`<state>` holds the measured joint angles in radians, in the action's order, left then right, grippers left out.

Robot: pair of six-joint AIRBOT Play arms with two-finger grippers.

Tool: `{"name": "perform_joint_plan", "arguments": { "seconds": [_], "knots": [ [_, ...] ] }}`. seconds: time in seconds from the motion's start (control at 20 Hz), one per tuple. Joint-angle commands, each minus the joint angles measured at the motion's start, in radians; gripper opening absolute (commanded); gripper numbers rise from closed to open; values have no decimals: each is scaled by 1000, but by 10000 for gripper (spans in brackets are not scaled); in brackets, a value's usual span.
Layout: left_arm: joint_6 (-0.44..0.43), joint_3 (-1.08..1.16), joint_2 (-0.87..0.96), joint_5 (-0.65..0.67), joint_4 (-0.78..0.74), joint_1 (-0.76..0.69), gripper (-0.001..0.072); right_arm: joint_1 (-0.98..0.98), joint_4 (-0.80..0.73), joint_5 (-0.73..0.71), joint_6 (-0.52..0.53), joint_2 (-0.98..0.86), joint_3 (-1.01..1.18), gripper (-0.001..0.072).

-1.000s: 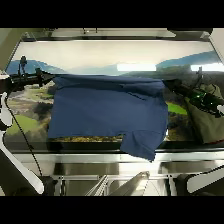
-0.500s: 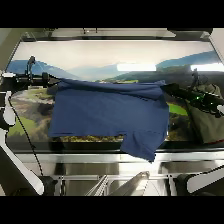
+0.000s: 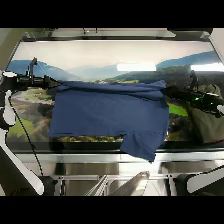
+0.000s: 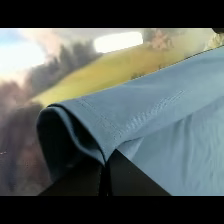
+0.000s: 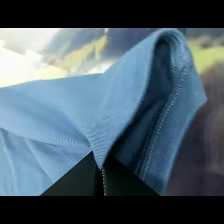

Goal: Fold the shirts.

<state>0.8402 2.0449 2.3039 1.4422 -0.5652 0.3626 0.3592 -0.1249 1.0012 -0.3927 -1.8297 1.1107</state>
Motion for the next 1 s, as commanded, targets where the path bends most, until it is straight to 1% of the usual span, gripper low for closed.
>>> {"name": "perform_joint_plan", "arguments": {
  "seconds": [0.0, 0.05, 0.1, 0.15, 0.25, 0.3, 0.35, 0.4, 0.45, 0.55, 0.6, 0.65, 0.7, 0.85, 0.95],
  "knots": [
    [1, 0, -3, 6, -20, -8, 52, 1, -22, -8, -16, 1, 0, 15],
    [1, 0, -7, 9, -19, -7, 196, 1, -23, -2, -16, 3, 0, 38],
    [1, 0, -15, 15, -19, -7, 235, 1, -23, -1, -18, 6, 0, 176],
    [1, 0, -27, 22, -21, -6, 235, 2, -34, -1, -29, 16, 1, 245],
    [2, 0, -55, 47, -20, 12, 236, 2, -99, -4, -57, 50, 1, 246],
    [12, 0, -72, 66, -21, 22, 236, 3, -139, -6, -85, 71, 1, 263],
    [33, 0, -95, 89, -22, 39, 236, 7, -195, -9, -124, 97, 2, 315],
    [63, 0, -119, 113, -31, 55, 236, 15, -266, -8, -192, 129, 2, 327],
    [106, 0, -147, 140, -76, 72, 236, 26, -339, -4, -273, 165, 2, 327],
    [225, 0, -214, 222, -238, 103, 234, 61, -482, 53, -443, 265, 2, 322],
    [287, -1, -248, 278, -332, 117, 233, 79, -520, 100, -501, 316, 2, 319],
    [326, -31, -290, 304, -387, 129, 232, 97, -545, 151, -536, 372, 1, 303],
    [348, -95, -338, 299, -387, 142, 232, 105, -550, 180, -558, 424, -13, 212],
    [344, -406, -500, 285, -399, 155, 232, 111, -549, 185, -604, 599, -159, 201],
    [322, -638, -591, 215, -443, 145, 233, 111, -549, 184, -628, 705, -286, 202]
  ]
}}
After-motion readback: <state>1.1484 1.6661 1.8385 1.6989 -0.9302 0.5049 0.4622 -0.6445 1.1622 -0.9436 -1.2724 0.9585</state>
